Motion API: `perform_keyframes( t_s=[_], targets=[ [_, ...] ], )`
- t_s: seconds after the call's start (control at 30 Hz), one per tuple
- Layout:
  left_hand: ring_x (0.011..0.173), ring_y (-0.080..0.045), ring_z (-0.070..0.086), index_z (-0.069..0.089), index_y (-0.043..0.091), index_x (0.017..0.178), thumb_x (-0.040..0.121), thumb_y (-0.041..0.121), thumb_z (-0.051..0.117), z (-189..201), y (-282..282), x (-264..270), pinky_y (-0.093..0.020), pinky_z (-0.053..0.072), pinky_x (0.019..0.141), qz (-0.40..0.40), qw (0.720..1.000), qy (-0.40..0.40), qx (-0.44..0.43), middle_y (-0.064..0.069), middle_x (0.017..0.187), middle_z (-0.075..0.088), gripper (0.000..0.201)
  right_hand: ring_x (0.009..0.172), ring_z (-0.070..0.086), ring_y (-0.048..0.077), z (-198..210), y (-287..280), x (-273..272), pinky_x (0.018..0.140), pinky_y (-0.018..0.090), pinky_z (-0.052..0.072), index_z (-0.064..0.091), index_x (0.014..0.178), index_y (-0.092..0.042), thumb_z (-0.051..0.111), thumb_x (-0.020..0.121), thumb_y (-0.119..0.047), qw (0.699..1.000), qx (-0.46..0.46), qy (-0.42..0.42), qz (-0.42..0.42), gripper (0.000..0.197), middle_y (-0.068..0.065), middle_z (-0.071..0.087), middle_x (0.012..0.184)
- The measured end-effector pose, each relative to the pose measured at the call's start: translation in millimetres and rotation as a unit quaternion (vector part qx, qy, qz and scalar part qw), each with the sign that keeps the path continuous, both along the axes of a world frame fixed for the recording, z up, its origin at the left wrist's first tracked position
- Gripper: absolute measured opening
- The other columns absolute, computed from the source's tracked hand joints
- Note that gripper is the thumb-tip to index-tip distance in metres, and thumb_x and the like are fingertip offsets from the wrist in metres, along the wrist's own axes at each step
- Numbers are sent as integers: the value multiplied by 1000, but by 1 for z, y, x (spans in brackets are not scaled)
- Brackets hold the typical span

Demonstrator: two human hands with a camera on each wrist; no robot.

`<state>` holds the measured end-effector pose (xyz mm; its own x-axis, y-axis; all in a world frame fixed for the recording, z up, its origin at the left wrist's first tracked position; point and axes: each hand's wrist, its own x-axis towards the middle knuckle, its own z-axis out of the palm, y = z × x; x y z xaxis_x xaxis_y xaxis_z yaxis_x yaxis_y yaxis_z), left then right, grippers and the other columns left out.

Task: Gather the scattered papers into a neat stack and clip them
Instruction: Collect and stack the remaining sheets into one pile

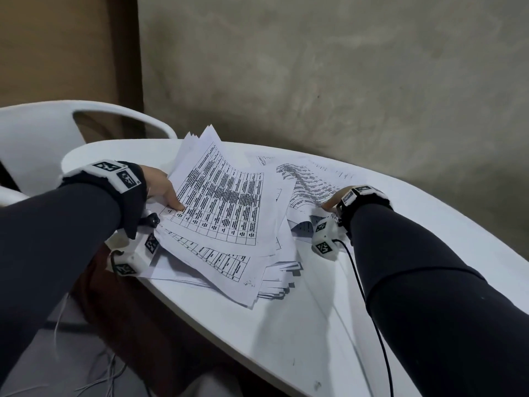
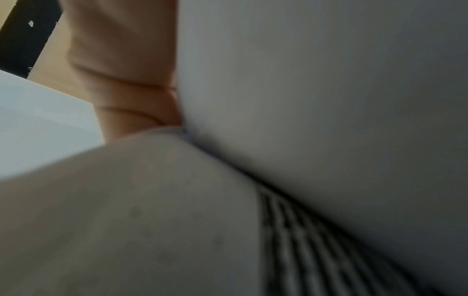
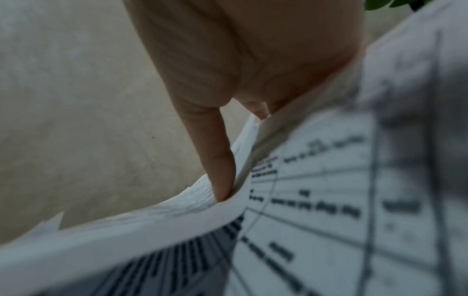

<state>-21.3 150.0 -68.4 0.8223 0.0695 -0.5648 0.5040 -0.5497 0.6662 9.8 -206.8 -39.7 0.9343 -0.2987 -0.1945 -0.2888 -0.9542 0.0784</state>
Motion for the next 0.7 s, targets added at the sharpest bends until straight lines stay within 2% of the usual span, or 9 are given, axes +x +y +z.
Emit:
perform_keyframes(
  t_s=[0.1, 0.2, 0.3, 0.37, 0.43, 0.5, 0.57, 0.63, 0.7],
  targets=[
    [71, -38, 60, 62, -8, 103, 76, -1, 69, 1, 1, 1, -43, 51, 66, -12, 1000, -5, 7, -23, 85, 65, 29, 119, 55, 24, -3, 5, -3, 94, 29, 44, 63, 111, -30, 73, 75, -37, 1000, 6, -24, -18, 37, -3, 57, 131],
    [68, -37, 61, 63, -6, 99, 78, -3, 67, 1, -1, 1, -40, 53, 59, -12, 1000, -8, 9, -22, 76, 67, 22, 126, 48, 32, -10, 13, 3, 94, 46, 49, 49, 135, -24, 70, 76, -33, 997, 48, -48, -41, 64, 8, 47, 139],
    [68, -35, 60, 63, -2, 97, 81, -4, 63, 1, -3, 1, -38, 52, 57, -9, 1000, -6, 7, -19, 75, 66, 16, 123, 52, 29, -11, 8, 7, 79, 31, 52, 51, 134, -24, 70, 73, -23, 991, 121, -38, -35, 64, 2, 50, 138],
    [66, -33, 59, 63, -1, 91, 82, -4, 62, 3, -4, 0, -34, 50, 57, -6, 1000, -11, 6, -18, 69, 67, 9, 115, 58, 28, -16, -7, 15, 96, 35, 48, 63, 120, -29, 71, 64, -31, 982, 159, -89, -43, 57, -1, 59, 123],
    [65, -32, 59, 63, -1, 89, 82, -4, 62, 5, -5, -2, -33, 49, 58, -10, 1000, -14, 3, -17, 68, 67, 7, 104, 62, 27, -11, -23, 31, 96, 35, 49, 63, 118, -20, 75, 60, -27, 935, 275, -189, -118, 59, 3, 64, 111],
    [66, -33, 61, 64, -2, 91, 81, -4, 64, 5, -3, -3, -36, 52, 60, -11, 1000, -20, 1, -18, 74, 66, 11, 106, 61, 30, 7, -25, 31, 96, 42, 50, 49, 125, -10, 74, 61, -10, 859, 374, -316, -148, 69, 10, 62, 112],
    [61, -28, 64, 63, -7, 92, 81, -4, 64, 5, -3, -6, -30, 56, 59, -21, 999, -31, 4, -14, 70, 69, 12, 110, 57, 31, 35, -18, 17, 99, 43, 48, 38, 134, -11, 72, 67, 0, 799, 416, -413, -134, 76, 11, 58, 117],
    [62, -22, 62, 61, -7, 98, 84, -7, 60, 3, -6, -12, -22, 53, 53, -29, 998, -47, -6, -11, 77, 69, 15, 101, 54, 25, 62, -17, 0, 95, 35, 49, 34, 138, -13, 70, 71, 3, 743, 467, -469, -100, 77, 6, 56, 115],
    [85, -28, 63, 58, -7, 116, 81, -1, 65, -2, -9, -15, -25, 54, 74, -28, 997, -63, -34, -14, 103, 67, 36, 92, 54, 20, 85, -20, -18, 83, 30, 53, 35, 135, -14, 65, 71, 9, 681, 530, -502, -59, 74, 1, 54, 103]
  ],
)
